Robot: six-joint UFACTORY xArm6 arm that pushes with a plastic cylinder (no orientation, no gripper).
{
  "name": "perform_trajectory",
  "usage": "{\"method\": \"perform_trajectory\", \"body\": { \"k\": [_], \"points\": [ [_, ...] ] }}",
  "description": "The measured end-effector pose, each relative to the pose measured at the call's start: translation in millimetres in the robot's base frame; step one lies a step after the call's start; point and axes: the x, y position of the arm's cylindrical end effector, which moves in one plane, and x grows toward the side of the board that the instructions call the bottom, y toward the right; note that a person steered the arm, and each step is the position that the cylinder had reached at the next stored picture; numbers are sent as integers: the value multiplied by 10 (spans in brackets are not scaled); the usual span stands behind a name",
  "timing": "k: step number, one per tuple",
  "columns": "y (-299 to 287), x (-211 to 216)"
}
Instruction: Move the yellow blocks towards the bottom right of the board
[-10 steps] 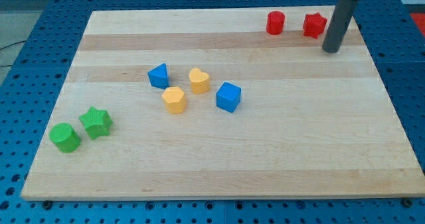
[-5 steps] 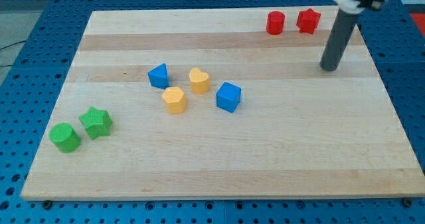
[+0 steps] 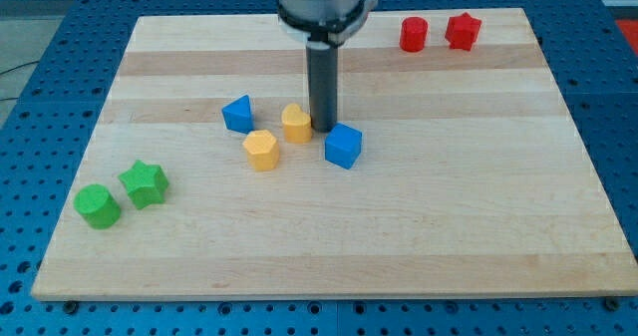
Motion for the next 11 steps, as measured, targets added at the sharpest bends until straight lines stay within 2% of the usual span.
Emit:
{"method": "perform_trajectory", "body": {
  "k": [1, 5, 6, 9, 11],
  "points": [
    [-386, 173],
    [-191, -596],
    [-477, -669],
    [-612, -260],
    [-666, -260]
  ]
}}
